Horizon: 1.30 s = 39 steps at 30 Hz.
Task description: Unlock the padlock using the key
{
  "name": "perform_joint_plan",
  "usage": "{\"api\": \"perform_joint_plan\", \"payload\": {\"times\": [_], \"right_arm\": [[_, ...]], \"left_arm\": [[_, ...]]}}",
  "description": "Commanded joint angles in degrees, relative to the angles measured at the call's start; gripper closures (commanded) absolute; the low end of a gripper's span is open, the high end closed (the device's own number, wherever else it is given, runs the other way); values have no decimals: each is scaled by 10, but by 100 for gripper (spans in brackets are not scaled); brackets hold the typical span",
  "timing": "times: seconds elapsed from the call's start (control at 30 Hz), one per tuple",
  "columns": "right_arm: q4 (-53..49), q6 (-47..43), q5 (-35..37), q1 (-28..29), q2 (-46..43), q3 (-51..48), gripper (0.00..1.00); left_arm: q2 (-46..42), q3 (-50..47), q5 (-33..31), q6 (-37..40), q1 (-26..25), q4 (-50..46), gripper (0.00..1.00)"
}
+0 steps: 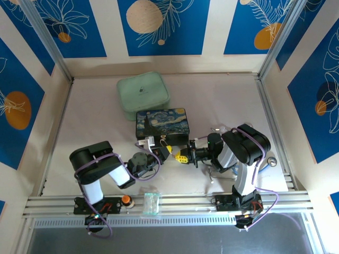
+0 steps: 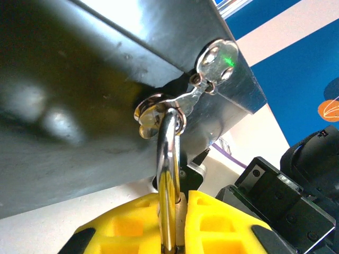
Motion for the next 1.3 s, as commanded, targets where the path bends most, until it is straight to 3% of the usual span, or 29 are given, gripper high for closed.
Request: {"api": "perform_joint_plan", "payload": {"times": [0.0, 0.2, 0.73, 0.93, 1.0, 1.13, 1.27], "right_arm": [[34, 12, 36, -5, -5, 31, 100], [34, 15, 28, -17, -1, 35, 100], [32, -16, 35, -6, -8, -16, 100], [16, -59, 42, -5, -34, -40, 100], [-50, -96, 48, -5, -73, -44, 100], [-252, -194, 58, -4, -179, -24, 100], [-597, -320, 128, 7, -318, 34, 100]], "left_arm": [[-13, 3, 73, -1, -20, -12, 100], [-16, 2, 89, 14, -24, -12, 100], [28, -16, 18, -18, -16, -22, 100], [55, -15, 13, -51, -18, -12, 74], [40, -28, -5, -56, -18, -12, 66], [-4, -42, -30, -89, -17, -44, 39], [-60, -39, -34, -103, -18, -111, 32]]}}
